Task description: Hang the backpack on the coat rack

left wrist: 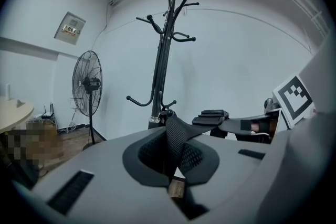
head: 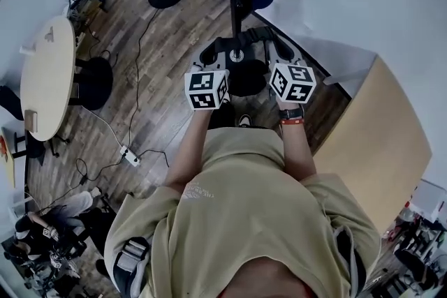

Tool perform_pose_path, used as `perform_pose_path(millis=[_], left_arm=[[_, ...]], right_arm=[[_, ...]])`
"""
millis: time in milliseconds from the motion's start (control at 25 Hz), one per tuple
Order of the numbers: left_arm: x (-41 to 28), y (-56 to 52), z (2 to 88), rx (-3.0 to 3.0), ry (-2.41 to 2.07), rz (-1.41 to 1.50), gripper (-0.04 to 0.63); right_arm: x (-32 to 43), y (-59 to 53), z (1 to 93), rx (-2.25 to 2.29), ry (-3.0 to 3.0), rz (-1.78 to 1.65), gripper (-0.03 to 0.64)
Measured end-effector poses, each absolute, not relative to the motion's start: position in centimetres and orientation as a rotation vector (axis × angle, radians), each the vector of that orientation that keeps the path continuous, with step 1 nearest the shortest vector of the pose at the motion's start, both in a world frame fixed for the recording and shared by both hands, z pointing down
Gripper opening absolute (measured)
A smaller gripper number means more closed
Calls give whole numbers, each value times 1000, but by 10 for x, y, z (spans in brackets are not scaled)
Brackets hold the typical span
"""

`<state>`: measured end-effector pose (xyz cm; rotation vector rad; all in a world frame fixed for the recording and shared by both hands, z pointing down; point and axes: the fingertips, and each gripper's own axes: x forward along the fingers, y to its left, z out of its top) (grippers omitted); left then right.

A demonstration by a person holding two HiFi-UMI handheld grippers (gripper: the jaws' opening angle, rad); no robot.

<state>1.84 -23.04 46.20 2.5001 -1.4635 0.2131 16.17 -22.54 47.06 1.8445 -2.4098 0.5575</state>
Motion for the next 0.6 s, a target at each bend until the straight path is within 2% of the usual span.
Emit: perform_pose_path(millis=[600], left_arm=[[-10, -292, 449, 2520, -1420, 169, 21]], right_arm=[[133, -283, 453, 1851, -2392, 538, 44]])
